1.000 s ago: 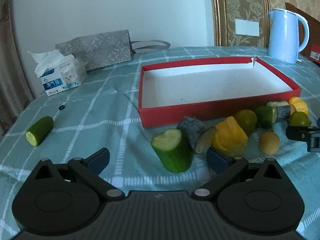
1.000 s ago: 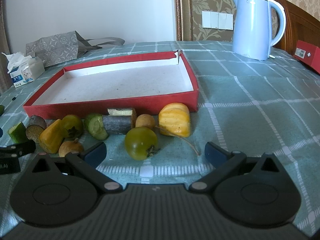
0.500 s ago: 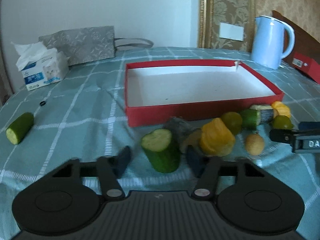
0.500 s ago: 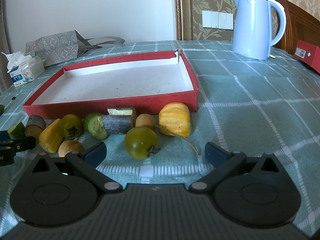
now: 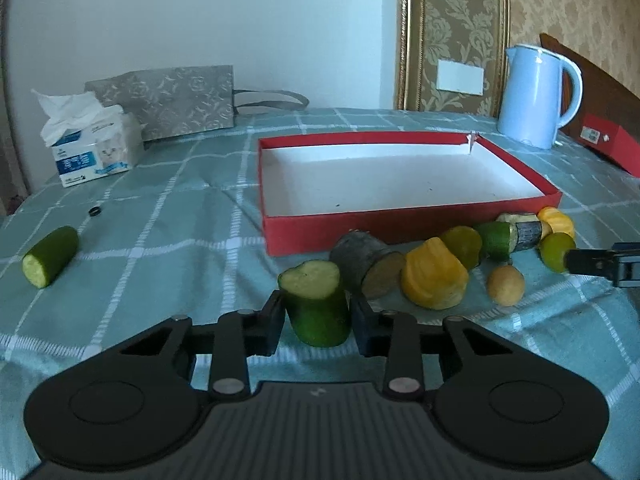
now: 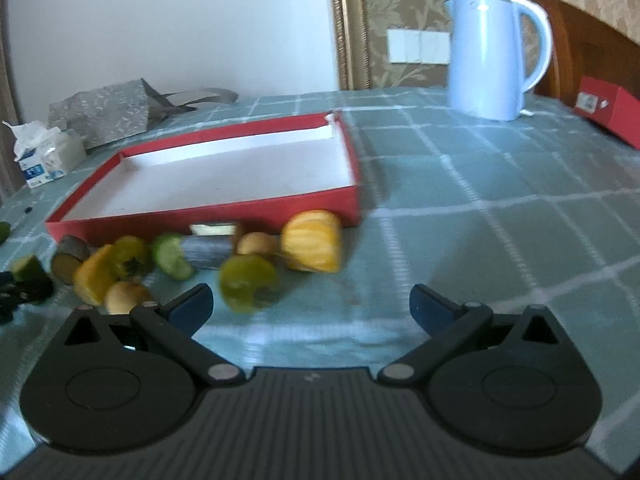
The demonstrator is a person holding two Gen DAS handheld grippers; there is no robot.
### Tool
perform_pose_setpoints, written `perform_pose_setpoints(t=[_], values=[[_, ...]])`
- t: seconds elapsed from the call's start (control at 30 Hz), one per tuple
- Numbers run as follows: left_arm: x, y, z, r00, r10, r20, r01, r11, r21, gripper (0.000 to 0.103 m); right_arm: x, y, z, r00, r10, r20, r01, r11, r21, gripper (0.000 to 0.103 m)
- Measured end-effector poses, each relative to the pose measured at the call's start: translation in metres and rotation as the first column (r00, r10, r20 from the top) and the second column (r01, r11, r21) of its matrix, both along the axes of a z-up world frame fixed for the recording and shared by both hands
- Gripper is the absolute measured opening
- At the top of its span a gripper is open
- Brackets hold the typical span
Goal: Organize fruits
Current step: 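Close the left gripper on the cucumber piece while the right gripper grasps the green tomato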
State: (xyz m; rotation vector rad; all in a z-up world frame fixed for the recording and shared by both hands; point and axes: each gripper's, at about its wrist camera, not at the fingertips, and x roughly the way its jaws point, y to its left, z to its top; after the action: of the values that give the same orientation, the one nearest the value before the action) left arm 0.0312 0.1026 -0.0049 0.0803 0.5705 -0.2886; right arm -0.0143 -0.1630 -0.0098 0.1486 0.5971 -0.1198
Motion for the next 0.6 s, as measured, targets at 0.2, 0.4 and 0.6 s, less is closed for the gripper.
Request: perform_pose_setpoints(t=[0.2, 0.4, 0.6], values=[[0.002, 0.012, 0.002, 0.999, 0.036, -0.007, -0.036, 0.997, -0.061, 0.034, -0.019, -0.019, 0.005, 0.999, 0.002, 0.033, 0.001, 0.998, -0.067, 0.103], [0.001, 0.012, 0.001, 0.999, 0.033, -0.012, -0.034, 0.998, -0.055, 0.034, -0.028, -0.017, 0.007, 0.997, 0.062, 0.047, -0.057, 0.993, -0.106, 0.103], [0.001, 0.013, 0.0, 0.999, 0.031, -0.012, -0.031, 0.998, -0.055, 0.034, -0.015, 0.004, 0.007, 0.981, 0.19, 0.051, -0.181, 0.974, -0.138, 0.076]])
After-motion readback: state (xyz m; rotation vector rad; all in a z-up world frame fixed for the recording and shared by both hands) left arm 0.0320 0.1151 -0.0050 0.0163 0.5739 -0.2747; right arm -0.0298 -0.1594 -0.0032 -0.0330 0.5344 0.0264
